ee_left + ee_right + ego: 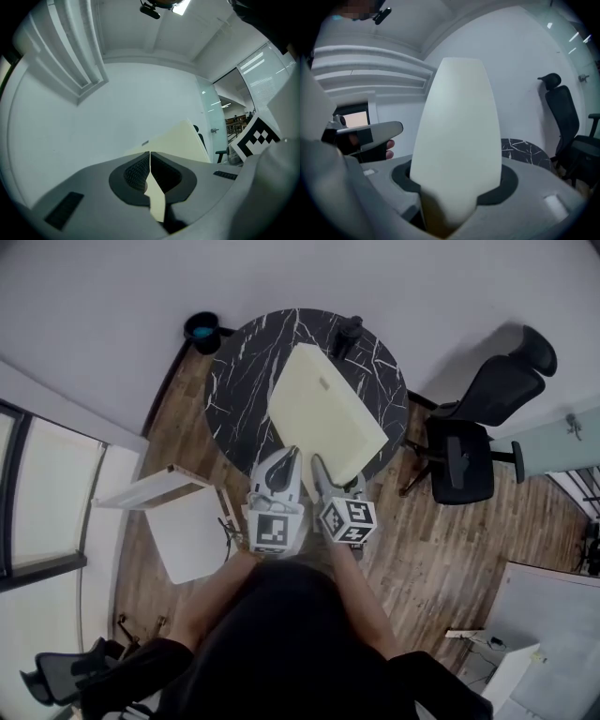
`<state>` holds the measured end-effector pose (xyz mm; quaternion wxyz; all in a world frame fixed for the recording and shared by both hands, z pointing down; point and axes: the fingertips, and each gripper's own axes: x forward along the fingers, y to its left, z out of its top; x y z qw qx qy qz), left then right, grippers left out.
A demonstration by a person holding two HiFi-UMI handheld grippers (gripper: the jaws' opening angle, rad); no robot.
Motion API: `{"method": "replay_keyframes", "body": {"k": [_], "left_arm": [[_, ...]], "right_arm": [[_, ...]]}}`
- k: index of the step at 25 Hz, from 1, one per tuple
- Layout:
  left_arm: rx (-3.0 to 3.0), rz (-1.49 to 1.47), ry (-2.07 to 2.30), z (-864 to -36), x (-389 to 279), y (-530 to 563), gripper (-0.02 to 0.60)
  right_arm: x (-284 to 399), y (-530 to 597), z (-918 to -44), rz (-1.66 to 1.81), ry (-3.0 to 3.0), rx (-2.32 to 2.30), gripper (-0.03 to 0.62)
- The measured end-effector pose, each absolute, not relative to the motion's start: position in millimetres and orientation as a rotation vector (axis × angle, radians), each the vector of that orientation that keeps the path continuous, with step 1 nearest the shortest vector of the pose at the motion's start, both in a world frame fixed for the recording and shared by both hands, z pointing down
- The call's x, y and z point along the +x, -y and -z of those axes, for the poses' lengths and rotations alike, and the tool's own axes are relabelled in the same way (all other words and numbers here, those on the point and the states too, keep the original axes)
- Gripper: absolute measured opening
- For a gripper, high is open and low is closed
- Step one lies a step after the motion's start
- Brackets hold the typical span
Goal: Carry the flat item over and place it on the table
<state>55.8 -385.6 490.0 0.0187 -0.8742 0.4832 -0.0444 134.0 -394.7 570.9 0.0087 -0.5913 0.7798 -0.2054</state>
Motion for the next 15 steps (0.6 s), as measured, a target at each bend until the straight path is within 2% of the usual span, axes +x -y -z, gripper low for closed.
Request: {"method": "replay_keyframes", "body": {"k": [7, 15], "left_arm": [[-2.658, 0.244, -1.422, -507.2, 67.6, 408.9, 0.003], [-2.697, 0.320, -1.362, -525.9, 88.4, 421.3, 0.003]], "right_arm": [[149.2, 428.2, -619.4, 0.931, -2.345, -1.679, 0.287], [149.7, 450.2, -668.8, 1.064, -2.417, -1.669, 0.287]]}}
